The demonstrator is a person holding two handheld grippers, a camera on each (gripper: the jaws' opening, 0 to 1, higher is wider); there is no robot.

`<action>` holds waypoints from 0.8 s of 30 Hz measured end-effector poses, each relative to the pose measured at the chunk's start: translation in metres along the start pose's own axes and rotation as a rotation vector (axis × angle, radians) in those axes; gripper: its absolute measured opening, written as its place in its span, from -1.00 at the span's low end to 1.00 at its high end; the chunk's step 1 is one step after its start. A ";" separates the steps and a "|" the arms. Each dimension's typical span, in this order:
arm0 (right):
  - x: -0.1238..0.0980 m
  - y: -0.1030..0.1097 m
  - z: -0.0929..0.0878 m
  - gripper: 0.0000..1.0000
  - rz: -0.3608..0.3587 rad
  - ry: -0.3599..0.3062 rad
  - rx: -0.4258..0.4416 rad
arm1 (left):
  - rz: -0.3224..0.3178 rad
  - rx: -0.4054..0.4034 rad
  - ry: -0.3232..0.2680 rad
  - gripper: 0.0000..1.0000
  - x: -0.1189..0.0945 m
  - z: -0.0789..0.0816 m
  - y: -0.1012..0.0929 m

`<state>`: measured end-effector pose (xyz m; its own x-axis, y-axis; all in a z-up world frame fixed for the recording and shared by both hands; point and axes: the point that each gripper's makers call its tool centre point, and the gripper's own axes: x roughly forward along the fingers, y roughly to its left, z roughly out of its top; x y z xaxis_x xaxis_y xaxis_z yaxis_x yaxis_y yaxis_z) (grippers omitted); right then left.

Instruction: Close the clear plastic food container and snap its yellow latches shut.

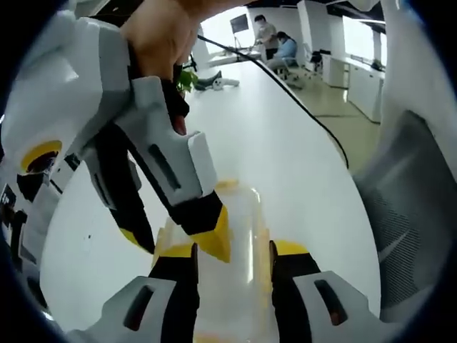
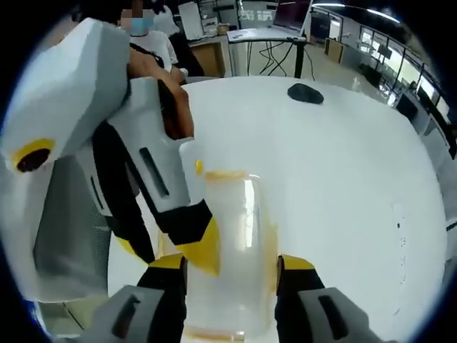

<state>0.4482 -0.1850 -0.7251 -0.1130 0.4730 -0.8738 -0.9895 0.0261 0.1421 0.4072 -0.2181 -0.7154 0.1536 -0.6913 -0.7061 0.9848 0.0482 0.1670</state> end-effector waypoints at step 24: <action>-0.020 0.017 -0.024 0.55 -0.049 -0.093 -0.029 | -0.029 -0.151 0.032 0.48 -0.035 -0.034 0.025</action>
<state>0.4312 -0.2157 -0.7163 -0.0574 0.5514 -0.8322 -0.9959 0.0265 0.0863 0.4296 -0.1686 -0.7099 0.1251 -0.6710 -0.7308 0.9895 0.1382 0.0425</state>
